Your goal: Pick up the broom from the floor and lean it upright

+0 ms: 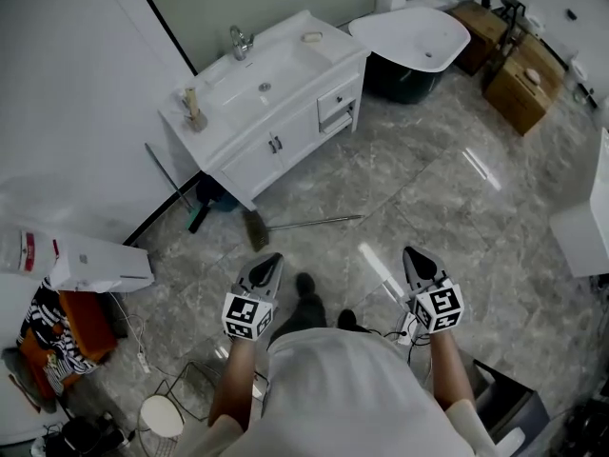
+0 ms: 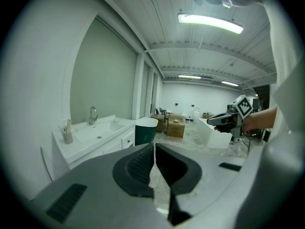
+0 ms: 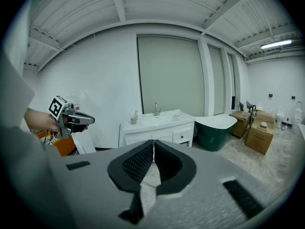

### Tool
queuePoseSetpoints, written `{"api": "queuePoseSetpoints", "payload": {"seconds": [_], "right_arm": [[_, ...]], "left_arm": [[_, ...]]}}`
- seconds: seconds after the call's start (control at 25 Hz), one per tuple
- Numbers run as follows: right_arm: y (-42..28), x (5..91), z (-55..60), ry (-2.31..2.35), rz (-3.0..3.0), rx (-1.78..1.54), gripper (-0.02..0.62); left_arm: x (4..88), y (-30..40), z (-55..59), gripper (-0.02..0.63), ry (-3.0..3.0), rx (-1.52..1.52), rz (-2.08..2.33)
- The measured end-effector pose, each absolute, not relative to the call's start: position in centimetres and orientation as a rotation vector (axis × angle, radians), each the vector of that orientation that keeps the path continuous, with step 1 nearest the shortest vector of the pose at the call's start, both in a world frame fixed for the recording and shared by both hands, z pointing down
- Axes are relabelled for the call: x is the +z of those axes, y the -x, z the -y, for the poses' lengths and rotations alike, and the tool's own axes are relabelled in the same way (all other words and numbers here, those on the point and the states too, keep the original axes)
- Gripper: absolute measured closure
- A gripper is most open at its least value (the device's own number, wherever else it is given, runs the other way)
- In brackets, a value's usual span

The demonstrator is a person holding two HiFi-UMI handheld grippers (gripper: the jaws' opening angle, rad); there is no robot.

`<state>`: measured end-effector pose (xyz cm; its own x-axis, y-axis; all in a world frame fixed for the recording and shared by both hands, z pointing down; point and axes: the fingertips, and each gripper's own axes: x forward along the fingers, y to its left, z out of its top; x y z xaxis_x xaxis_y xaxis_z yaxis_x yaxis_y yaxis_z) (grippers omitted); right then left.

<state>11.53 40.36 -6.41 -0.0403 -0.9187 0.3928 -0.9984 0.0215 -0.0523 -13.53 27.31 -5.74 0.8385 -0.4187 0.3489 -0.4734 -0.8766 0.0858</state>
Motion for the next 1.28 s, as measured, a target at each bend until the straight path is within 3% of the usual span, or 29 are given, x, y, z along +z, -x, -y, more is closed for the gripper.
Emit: {"api": "queuePoseSetpoints", "payload": {"seconds": [0.72,1.28], "right_arm": [[-11.7,-3.1,-27.5,-2.105,1.836,0.613,0.588],[-15.8,2.7,-24.0,-2.063,1.777,0.742,0.588]], "left_arm": [[-1.3,12.9,-11.1,0.592,-2.897,0.553,0.422],[5.2,5.3,-9.2,0.592,-2.809,0.678,0.247]]}}
